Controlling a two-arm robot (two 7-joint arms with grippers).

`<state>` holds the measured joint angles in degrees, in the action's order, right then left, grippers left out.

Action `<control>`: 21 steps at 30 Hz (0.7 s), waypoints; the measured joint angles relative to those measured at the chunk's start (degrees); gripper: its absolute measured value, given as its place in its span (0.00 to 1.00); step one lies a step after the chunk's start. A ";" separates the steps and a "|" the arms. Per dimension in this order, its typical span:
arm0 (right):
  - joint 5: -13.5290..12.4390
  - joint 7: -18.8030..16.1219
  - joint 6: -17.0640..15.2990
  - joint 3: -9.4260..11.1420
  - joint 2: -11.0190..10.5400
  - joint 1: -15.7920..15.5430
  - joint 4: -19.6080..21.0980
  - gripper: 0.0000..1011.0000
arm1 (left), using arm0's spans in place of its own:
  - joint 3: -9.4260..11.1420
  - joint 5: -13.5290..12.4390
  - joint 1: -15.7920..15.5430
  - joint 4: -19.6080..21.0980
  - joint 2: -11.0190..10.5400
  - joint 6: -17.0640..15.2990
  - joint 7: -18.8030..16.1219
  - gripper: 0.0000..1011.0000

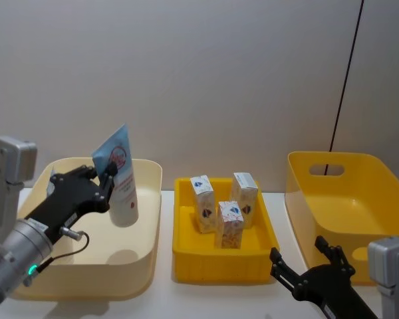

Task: Bimanual collaborative sorting of washing and personal care products

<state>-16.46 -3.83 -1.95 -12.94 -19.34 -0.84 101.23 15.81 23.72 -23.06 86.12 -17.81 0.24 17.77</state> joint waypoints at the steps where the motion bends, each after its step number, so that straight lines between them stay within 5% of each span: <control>1: 0.00 0.00 0.00 0.00 0.00 0.00 0.00 0.99 | -0.10 0.37 -0.05 0.20 -0.12 0.06 0.49 0.14; 21: 0.00 0.00 0.00 0.00 0.00 0.00 0.00 0.99 | 0.10 11.37 -1.25 4.50 -2.20 -2.09 13.37 0.14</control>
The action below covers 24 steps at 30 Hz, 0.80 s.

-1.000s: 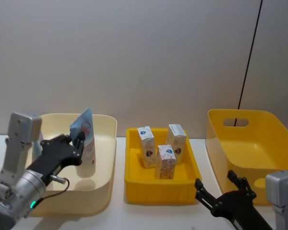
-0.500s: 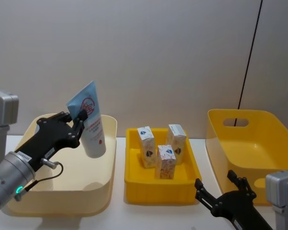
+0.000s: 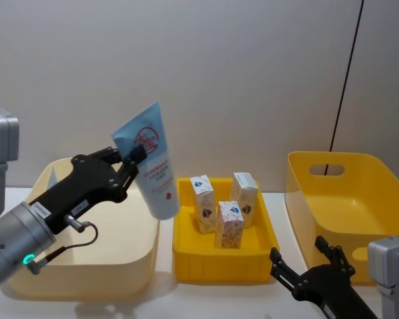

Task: Bimanual collaborative sorting of washing and personal care products

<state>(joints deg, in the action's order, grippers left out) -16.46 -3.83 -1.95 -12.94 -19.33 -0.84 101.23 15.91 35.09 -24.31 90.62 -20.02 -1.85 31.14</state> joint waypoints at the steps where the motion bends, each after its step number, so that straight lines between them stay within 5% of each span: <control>1: 0.00 0.00 0.00 0.00 0.00 0.00 0.00 0.99 | 0.13 0.36 -0.06 0.04 0.00 -0.17 0.41 0.14; 24: 0.00 0.00 0.00 0.00 0.00 0.00 0.00 0.99 | 5.52 8.94 -2.57 -1.50 1.92 -4.86 10.71 0.14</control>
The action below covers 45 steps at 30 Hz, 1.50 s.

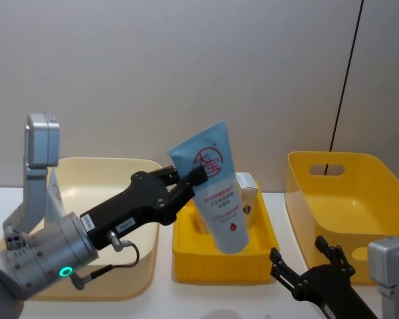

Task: Bimanual collaborative sorting of washing and personal care products

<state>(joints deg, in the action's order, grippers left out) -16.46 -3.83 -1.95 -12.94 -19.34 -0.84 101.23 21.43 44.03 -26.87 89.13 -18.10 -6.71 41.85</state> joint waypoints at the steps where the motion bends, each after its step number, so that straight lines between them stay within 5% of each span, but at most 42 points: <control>1: 0.00 0.00 0.00 0.00 0.00 0.00 0.00 0.99 | 0.09 0.12 0.00 0.04 0.02 -0.08 0.04 0.14; 24: -0.45 -2.18 -2.66 0.46 -1.51 0.06 0.83 0.99 | 1.09 2.08 0.75 1.85 0.04 -0.96 0.01 0.14; 38: -5.86 -11.23 -6.99 2.66 -6.88 -1.46 4.06 0.99 | 1.20 2.30 0.83 2.09 0.05 -1.08 -0.03 0.14; 45: -10.78 -17.72 -8.90 4.74 -10.56 -2.25 5.98 0.99 | 1.24 2.35 0.87 2.14 0.05 -1.09 -0.05 0.14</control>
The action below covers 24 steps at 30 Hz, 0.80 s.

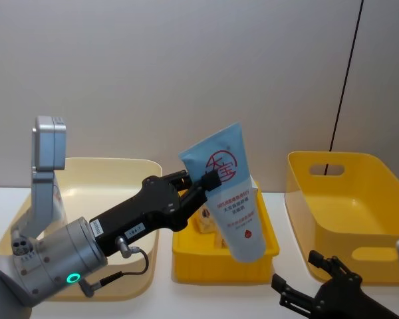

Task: Bimanual collaborative sorting of washing and personal care products

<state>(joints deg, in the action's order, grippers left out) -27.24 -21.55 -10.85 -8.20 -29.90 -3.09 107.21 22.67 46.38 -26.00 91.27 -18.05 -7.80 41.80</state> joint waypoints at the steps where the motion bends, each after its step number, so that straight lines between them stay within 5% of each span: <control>1: -0.57 -0.45 -0.15 0.24 -0.35 -0.07 0.15 0.99 | 0.00 0.00 0.00 0.00 0.00 0.00 0.00 0.14; 11: -8.25 -8.05 -1.04 4.09 -3.24 -0.51 1.65 0.99 | 0.00 0.05 0.01 0.04 0.00 0.00 0.00 0.14; 24: -12.65 -12.13 -0.48 5.93 -4.57 0.61 1.95 0.99 | 0.00 0.05 0.02 0.04 0.00 0.00 0.00 0.14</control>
<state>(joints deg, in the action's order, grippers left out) -39.89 -33.68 -11.34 -2.26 -34.47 -2.48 109.16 22.67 46.43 -25.99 91.31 -18.05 -7.80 41.80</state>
